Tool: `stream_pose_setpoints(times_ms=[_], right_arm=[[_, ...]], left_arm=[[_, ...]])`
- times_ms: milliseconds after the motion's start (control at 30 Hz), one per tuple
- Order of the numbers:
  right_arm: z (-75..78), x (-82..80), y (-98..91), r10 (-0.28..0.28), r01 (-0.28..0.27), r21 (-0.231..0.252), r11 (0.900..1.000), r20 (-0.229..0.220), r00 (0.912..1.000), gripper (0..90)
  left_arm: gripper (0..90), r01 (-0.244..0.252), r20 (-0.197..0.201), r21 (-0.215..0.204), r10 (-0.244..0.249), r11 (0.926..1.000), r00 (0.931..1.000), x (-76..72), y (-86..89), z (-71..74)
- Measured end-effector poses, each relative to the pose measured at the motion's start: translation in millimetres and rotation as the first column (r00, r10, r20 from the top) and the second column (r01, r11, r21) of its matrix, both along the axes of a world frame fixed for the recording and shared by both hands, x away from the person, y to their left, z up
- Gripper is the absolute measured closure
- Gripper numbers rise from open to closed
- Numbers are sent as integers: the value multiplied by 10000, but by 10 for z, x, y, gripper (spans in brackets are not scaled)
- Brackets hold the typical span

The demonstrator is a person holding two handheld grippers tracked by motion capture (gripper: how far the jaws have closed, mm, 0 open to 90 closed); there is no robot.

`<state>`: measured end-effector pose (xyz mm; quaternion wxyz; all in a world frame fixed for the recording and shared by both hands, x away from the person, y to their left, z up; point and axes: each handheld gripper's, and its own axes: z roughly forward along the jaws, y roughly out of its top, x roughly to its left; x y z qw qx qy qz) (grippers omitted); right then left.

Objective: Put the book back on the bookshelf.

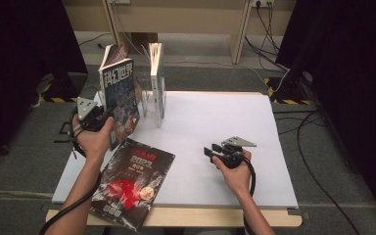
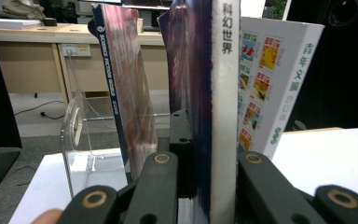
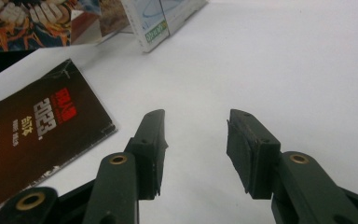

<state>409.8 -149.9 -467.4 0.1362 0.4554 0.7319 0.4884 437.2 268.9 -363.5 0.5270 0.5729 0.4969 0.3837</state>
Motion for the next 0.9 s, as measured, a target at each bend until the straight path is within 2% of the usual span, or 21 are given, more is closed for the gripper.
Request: stream_pose_setpoints(times_ms=[367,667,900], right_arm=[[-104,-1,-26,-21,20,-86,10000,-153,9999,571],[-136,-28,-32,-35,35,13,10000,-334,9994,571],[-168,-35,-32,3,-4,-14,10000,-391,9992,571]], left_arm=[[822,-279,281,-103,282,9996,9992,188,-67,95],[822,-415,249,-198,420,9989,9988,297,-109,92],[822,-691,442,-158,697,9975,9966,364,-128,91]])
